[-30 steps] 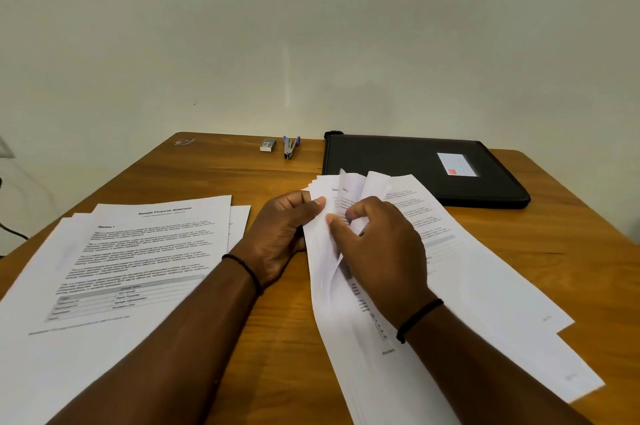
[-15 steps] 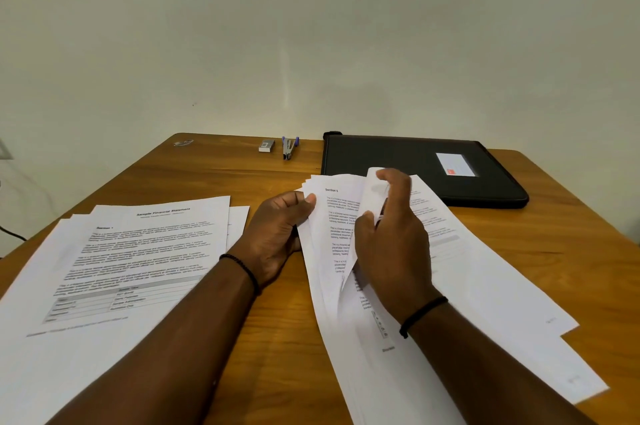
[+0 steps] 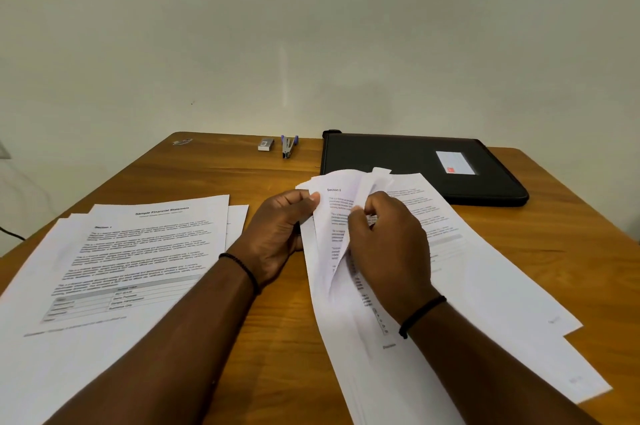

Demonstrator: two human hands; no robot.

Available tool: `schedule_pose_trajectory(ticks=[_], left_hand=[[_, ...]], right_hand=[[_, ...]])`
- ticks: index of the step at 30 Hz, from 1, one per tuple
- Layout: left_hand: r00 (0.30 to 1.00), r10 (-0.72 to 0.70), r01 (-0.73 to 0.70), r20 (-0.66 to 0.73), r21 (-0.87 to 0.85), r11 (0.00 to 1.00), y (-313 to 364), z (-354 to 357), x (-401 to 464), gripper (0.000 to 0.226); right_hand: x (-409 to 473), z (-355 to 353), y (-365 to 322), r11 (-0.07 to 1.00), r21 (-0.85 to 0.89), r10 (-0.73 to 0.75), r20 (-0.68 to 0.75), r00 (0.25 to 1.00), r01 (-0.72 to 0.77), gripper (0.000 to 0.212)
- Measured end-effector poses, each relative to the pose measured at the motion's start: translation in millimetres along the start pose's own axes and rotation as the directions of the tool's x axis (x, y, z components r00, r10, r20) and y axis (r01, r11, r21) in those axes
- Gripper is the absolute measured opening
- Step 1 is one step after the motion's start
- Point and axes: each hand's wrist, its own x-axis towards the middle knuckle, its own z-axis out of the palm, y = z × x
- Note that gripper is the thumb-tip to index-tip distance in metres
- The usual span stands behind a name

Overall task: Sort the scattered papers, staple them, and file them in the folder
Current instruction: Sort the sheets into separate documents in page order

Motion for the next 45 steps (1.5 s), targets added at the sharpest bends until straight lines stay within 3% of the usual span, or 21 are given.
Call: schedule_pose_trajectory(ticks=[4, 12, 15, 20, 23, 27, 32, 35, 37, 39, 41, 42, 45], left_hand=[[1.000, -0.005, 0.005, -0.022, -0.002, 1.000, -0.5, -1.4, 2.1, 0.016], [1.000, 0.023, -0.021, -0.017, 0.124, 0.992, -0.5, 1.5, 1.6, 0.019], [0.999, 0.030, -0.033, 0.027, 0.155, 0.987, -3.5, 3.3, 1.2, 0.013], [0.998, 0.052, -0.058, 0.035, 0.175, 0.983, -7.6, 3.4, 3.6, 0.018], [0.998, 0.064, -0.065, 0.013, 0.225, 0.972, -12.8, 3.5, 4.4, 0.026], [0.995, 0.096, -0.093, 0.002, 0.255, 0.963, -9.4, 6.5, 0.6, 0.030], [0.967, 0.163, -0.100, -0.194, 0.300, 0.949, -0.7, 11.5, -7.5, 0.040], [0.883, 0.331, -0.158, -0.332, 0.453, 0.877, 16.1, 13.8, -20.8, 0.043], [0.859, 0.386, -0.277, -0.337, 0.329, 0.903, 36.8, 11.5, -40.6, 0.042], [0.922, 0.321, -0.312, -0.218, 0.076, 0.947, 57.5, 6.5, -64.9, 0.063], [0.949, 0.309, -0.312, -0.060, -0.050, 0.949, 73.3, -0.4, -87.6, 0.087], [0.942, 0.334, -0.335, -0.023, -0.064, 0.940, 80.1, -6.5, -98.5, 0.089], [0.931, 0.358, -0.363, -0.071, -0.076, 0.929, 95.2, -20.2, -122.8, 0.053]], right_hand=[[1.2, -1.9, 0.7, 0.998, 0.038, 0.050, -0.042, 0.998, -0.049, 0.028], [0.8, -1.2, 2.0, 1.000, 0.022, 0.023, -0.038, 0.999, -0.022, 0.025], [2.0, -0.1, 1.9, 0.999, -0.037, -0.014, -0.054, 0.998, 0.012, 0.020], [0.9, 3.0, -1.0, 0.968, -0.233, -0.146, -0.217, 0.965, 0.094, 0.022], [1.6, -3.3, -12.1, 0.956, -0.279, -0.138, -0.154, 0.978, 0.091, 0.025], [18.9, -21.5, -36.2, 1.000, -0.018, 0.003, -0.132, 0.991, -0.005, 0.014], [25.4, -52.3, -73.4, 0.976, 0.194, -0.062, -0.164, 0.985, 0.094, 0.031], [15.8, -66.6, -100.6, 0.944, 0.273, -0.134, -0.193, 0.972, 0.185, 0.027], [8.1, -68.4, -116.5, 0.924, 0.291, -0.191, -0.211, 0.959, 0.248, 0.026], [-1.3, -64.9, -131.9, 0.905, 0.325, -0.218, -0.203, 0.954, 0.276, 0.030], [-8.3, -57.0, -144.9, 0.856, 0.468, -0.193, -0.104, 0.976, 0.219, 0.036], [-13.9, -53.1, -153.0, 0.810, 0.569, -0.171, -0.003, 0.985, 0.142, 0.036], [-27.9, -45.2, -167.1, 0.691, 0.712, -0.162, 0.319, 0.934, -0.124, 0.031]])
